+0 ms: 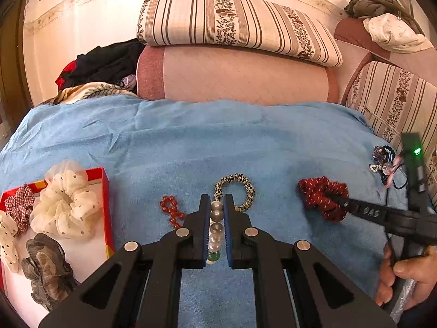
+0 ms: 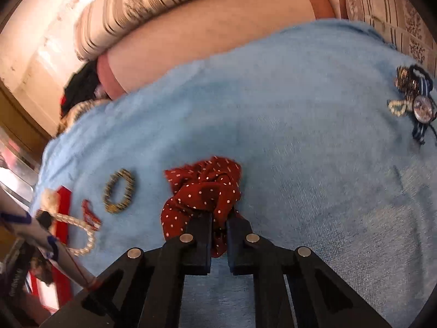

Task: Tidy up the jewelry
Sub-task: 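Grasp the pearl bracelet with the left tool while the right tool grasps the red polka-dot scrunchie, then carry the pearl bracelet and red polka-dot scrunchie over the tray with both tools, then open both tools to release the bracelet and scrunchie into the tray, then move the left tool to the red bead bracelet while the right tool reaches the leopard bracelet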

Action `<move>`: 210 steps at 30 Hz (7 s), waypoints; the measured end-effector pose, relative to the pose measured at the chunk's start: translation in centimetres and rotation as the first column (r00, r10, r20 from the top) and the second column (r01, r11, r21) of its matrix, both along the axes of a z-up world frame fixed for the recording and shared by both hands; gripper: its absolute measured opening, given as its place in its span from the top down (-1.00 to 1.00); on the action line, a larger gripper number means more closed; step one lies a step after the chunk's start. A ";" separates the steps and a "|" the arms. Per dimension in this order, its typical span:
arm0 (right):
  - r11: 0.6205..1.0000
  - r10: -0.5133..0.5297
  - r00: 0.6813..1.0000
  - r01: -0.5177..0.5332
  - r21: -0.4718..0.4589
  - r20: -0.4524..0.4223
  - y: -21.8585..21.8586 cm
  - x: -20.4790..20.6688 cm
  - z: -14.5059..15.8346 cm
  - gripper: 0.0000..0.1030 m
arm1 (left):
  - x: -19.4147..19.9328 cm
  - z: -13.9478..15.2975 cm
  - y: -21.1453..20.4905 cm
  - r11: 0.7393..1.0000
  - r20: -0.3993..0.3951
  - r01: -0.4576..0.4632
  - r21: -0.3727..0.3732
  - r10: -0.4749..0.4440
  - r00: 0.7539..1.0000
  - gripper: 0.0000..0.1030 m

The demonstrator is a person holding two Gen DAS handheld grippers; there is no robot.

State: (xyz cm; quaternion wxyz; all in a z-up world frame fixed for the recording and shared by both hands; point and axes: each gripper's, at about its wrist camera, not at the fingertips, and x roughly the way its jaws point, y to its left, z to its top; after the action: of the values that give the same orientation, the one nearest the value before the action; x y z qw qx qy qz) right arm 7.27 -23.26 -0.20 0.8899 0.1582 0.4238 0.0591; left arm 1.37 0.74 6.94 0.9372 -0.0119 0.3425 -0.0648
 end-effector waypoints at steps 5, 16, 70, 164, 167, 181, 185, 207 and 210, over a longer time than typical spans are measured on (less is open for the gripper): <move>1.000 0.026 0.986 -0.026 0.000 0.166 1.1 -2.5 3.7 0.84 | -0.2 0.5 -0.1 1.000 0.022 -0.007 0.000 0.007 1.000 0.83; 0.995 0.099 0.949 -0.093 -0.035 0.299 3.6 -5.2 6.2 0.84 | -0.7 1.2 0.1 1.000 0.047 -0.017 0.000 0.017 0.999 0.83; 0.858 0.512 0.806 -0.496 -0.132 0.297 28.3 -18.1 7.1 0.84 | -16.3 3.0 26.4 0.882 0.038 -0.450 -0.139 0.458 0.888 0.82; 0.878 0.479 0.861 -0.468 -0.099 0.171 28.2 -14.3 3.5 0.41 | -13.8 0.8 23.5 0.870 0.071 -0.486 0.080 0.481 0.874 0.41; 0.882 0.471 0.865 -0.461 -0.095 0.175 27.7 -14.1 3.6 0.41 | -13.8 0.8 23.4 0.871 0.073 -0.485 0.081 0.480 0.874 0.39; 0.944 0.331 0.925 -0.322 -0.076 0.189 17.4 -12.1 4.6 0.41 | -14.0 2.1 21.8 0.876 0.125 -0.478 0.064 0.468 0.875 0.25; 0.967 0.254 0.952 -0.249 -0.047 0.172 12.9 -11.1 3.8 0.41 | -13.6 2.7 19.8 0.892 0.144 -0.449 0.060 0.437 0.888 0.25; 0.977 0.071 0.984 -0.101 0.187 0.161 0.8 -6.0 5.4 0.41 | 1.8 1.9 6.7 0.965 -0.274 -0.186 -0.184 0.131 0.953 0.43; 0.972 0.066 0.986 -0.098 0.214 0.154 -0.2 -6.0 5.2 0.41 | 3.9 -0.4 6.3 0.956 -0.343 -0.225 -0.190 0.150 0.927 0.60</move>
State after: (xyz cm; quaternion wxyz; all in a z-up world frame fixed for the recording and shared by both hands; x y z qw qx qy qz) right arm 1.31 -23.45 5.02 0.8922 0.2335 0.3547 0.1538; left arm 5.26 7.04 6.58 0.8623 -0.1615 0.4799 -0.0102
